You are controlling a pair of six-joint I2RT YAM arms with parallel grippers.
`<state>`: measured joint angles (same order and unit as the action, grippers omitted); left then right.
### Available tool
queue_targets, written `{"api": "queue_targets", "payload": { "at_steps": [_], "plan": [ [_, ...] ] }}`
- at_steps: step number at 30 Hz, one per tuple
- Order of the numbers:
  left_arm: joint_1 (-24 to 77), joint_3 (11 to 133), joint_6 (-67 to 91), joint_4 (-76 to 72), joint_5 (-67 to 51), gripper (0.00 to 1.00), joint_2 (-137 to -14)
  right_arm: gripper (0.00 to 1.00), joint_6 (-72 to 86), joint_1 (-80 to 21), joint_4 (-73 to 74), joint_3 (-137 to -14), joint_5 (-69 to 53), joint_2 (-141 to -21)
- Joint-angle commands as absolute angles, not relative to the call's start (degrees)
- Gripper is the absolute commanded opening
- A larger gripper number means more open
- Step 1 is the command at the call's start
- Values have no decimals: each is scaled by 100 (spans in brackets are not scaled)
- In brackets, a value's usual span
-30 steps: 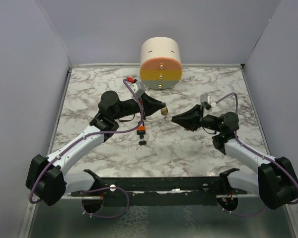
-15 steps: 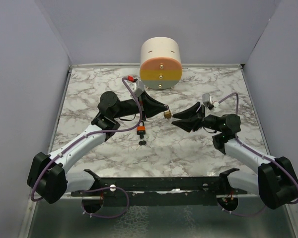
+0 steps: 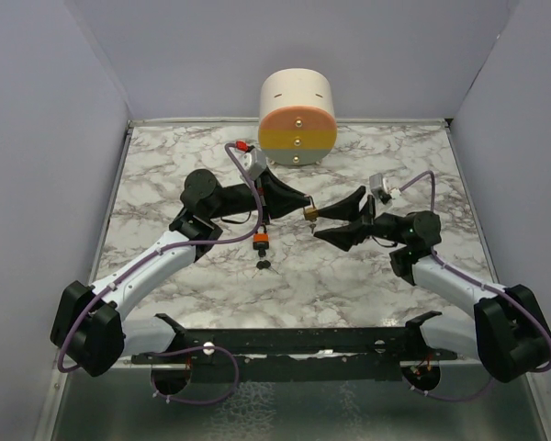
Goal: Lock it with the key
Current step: Lock the lock, then place the lock at the center of the board.
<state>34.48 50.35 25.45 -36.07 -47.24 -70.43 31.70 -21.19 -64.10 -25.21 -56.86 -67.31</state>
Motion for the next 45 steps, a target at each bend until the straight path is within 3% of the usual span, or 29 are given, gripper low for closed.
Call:
{"api": "queue_targets", "payload": {
  "at_steps": [1, 11, 13, 15, 16, 40, 45],
  "plan": [
    [3454, 5211, 2687, -4048, -4913, 0, -7049, 56, 3139, -2259, -6627, -2648, -5580, -6833],
    [3463, 5169, 2777, -4151, -4932, 0, -7055, 33, 3061, -2520, -6697, -2785, -5356, -6989],
    [3463, 5166, 2778, -4160, -4921, 0, -7057, 22, 3036, -2534, -6664, -2795, -5313, -6980],
    [3463, 5153, 2783, -4159, -4907, 0, -7058, 4, 2972, -2549, -6579, -2802, -5264, -6949],
    [3463, 5153, 2780, -4158, -4897, 0, -7058, 1, 2933, -2551, -6495, -2809, -5236, -6930],
    [3283, 5859, 2143, -4070, -4107, 0, -7125, 1, 2007, -2714, -4730, -2313, -4921, -6284],
    [3219, 5919, 1805, -3408, -3883, 0, -7190, 1, 1708, -2708, -4130, -2270, -4406, -5911]
  ]
}}
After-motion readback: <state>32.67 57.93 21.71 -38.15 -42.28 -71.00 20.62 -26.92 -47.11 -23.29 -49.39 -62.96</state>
